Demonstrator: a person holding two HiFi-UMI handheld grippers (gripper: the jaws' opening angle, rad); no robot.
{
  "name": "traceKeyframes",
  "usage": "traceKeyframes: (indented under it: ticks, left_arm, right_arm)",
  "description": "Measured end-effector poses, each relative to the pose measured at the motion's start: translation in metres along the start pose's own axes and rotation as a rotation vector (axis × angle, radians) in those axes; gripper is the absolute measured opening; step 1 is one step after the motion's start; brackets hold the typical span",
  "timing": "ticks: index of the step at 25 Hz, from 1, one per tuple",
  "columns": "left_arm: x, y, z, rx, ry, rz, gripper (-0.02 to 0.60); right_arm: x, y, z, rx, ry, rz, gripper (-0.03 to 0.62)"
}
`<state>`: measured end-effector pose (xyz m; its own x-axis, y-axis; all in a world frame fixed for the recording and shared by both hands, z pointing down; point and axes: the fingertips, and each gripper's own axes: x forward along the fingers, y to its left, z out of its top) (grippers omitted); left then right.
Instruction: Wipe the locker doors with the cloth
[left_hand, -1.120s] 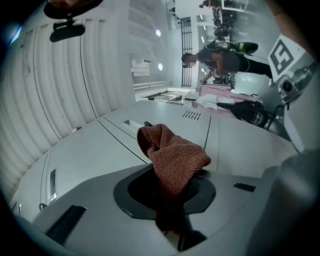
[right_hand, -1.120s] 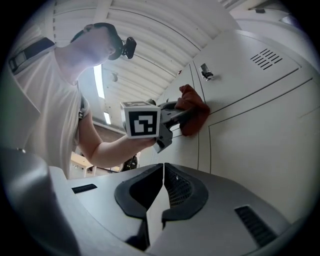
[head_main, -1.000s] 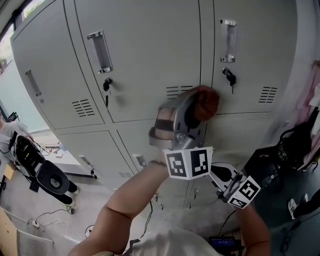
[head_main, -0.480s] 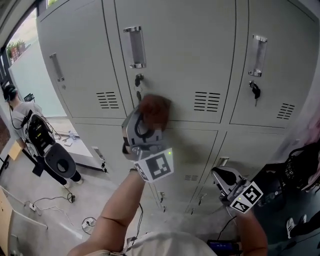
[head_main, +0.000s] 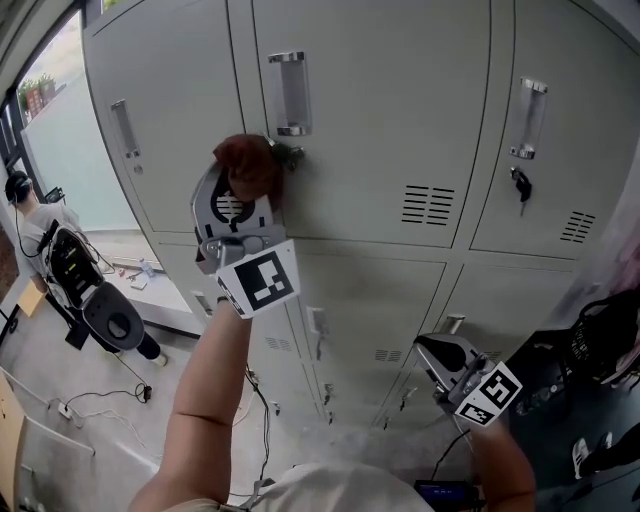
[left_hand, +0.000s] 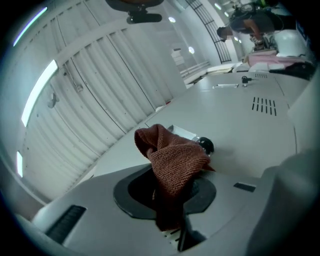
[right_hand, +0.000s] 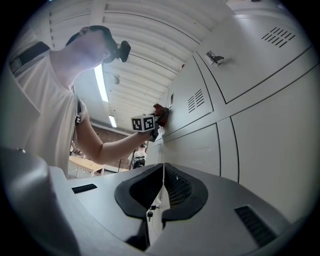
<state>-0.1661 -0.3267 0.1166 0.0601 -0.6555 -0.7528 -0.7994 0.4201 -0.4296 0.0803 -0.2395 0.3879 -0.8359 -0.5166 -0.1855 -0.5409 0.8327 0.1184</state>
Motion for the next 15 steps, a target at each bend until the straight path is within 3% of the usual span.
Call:
traceKeyframes:
  ticks: [4, 8, 15]
  left_arm:
    - [-0.008, -0.009, -0.001, 0.009, -0.003, -0.012, 0.071]
    - [-0.046, -0.039, -0.02, -0.017, 0.056, -0.029, 0.071]
    - [-0.042, -0.07, 0.006, -0.161, 0.131, 0.018, 0.061]
  right_arm:
    - [-0.005, -0.001, 0.0, 0.008, -0.007, -0.029, 0.018]
    - [-0.007, -0.001, -0.003, 0.007, 0.006, -0.035, 0.018]
    - [0.002, -0.001, 0.002, 0.004, -0.001, -0.035, 0.018]
